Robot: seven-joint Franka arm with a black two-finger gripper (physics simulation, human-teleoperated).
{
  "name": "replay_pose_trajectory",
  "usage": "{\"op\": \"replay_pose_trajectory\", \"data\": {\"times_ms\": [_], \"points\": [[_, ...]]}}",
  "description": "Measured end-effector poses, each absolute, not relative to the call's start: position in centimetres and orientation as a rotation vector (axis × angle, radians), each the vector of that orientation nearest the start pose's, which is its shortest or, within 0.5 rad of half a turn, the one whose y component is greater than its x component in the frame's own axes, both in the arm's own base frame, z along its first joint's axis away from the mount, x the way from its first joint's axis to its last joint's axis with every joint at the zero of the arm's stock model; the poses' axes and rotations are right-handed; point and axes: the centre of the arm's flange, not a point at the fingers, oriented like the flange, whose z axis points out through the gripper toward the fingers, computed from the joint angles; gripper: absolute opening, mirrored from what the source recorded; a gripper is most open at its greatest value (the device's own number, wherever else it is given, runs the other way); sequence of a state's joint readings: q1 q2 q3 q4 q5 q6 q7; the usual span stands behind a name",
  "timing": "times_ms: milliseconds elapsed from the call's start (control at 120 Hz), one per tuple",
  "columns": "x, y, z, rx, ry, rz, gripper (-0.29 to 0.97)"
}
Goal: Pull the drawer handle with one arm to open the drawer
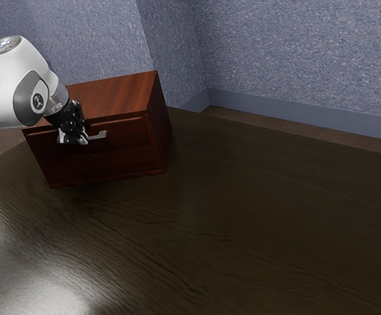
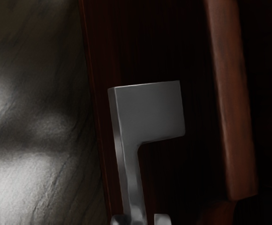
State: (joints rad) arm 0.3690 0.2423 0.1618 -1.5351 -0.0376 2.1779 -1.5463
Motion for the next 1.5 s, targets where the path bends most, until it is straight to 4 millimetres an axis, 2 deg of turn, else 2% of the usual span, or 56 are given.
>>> {"op": "replay_pose_trajectory", "data": {"times_ms": [442, 975, 1500], "points": [[57.3, 32.3, 55.5, 1.474, 2.517, 0.483, -0.1], [54.8, 31.2, 55.7, 1.472, 2.521, 0.456, -0.11], [51.5, 29.1, 56.2, 1.48, 2.508, 0.432, -0.11]]}}
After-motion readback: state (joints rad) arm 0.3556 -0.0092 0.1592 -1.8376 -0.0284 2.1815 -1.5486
